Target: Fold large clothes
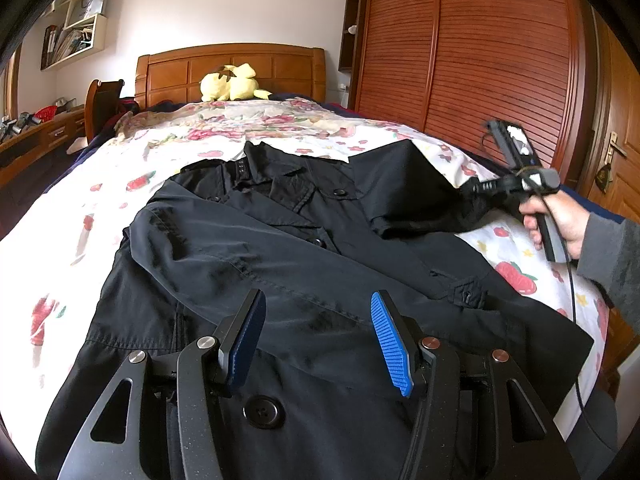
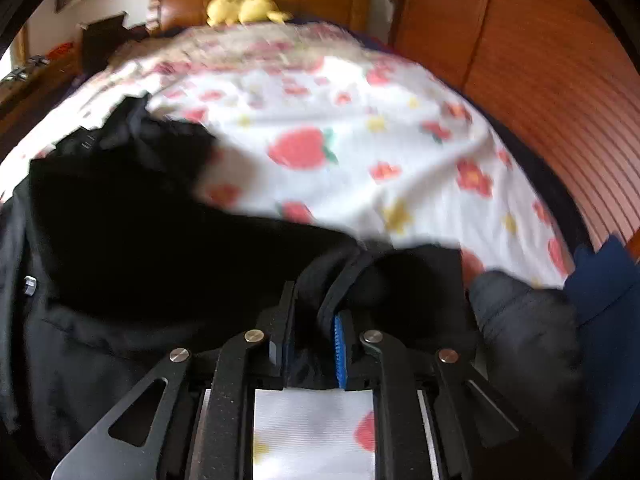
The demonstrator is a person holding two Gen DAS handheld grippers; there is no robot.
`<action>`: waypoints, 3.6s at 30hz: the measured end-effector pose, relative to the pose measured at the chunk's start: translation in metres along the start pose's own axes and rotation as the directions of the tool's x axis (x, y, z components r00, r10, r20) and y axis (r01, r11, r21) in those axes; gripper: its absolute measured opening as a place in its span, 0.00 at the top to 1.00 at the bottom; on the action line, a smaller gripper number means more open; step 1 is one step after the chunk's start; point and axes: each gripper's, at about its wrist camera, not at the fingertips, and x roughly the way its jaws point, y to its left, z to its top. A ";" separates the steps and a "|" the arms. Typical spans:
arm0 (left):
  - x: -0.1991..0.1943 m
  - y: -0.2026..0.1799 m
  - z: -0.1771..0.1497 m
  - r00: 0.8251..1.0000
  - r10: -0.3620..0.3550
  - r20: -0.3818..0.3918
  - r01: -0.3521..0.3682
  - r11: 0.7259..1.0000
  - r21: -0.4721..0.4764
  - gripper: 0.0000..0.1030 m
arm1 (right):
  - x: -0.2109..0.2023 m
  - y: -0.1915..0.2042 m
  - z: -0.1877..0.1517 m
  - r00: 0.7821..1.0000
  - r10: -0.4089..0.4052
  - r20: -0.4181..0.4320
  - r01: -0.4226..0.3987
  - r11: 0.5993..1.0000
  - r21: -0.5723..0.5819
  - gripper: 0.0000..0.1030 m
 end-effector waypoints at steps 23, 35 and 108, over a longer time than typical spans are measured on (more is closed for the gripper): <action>-0.053 0.017 -0.029 0.998 0.041 0.037 -0.040 0.999 -0.031 0.45 | -0.187 0.180 0.020 0.895 0.388 0.221 -0.312 0.897 -0.314 0.85; -0.107 0.013 -0.052 0.992 0.117 0.043 -0.115 0.992 -0.044 0.45 | -0.243 0.223 -0.011 0.851 0.470 0.233 -0.355 0.843 -0.405 0.58; -0.035 -0.106 0.036 0.992 0.117 -0.038 -0.100 0.948 0.301 0.98 | -0.182 0.048 -0.192 0.922 0.325 0.210 -0.311 0.945 -0.096 0.24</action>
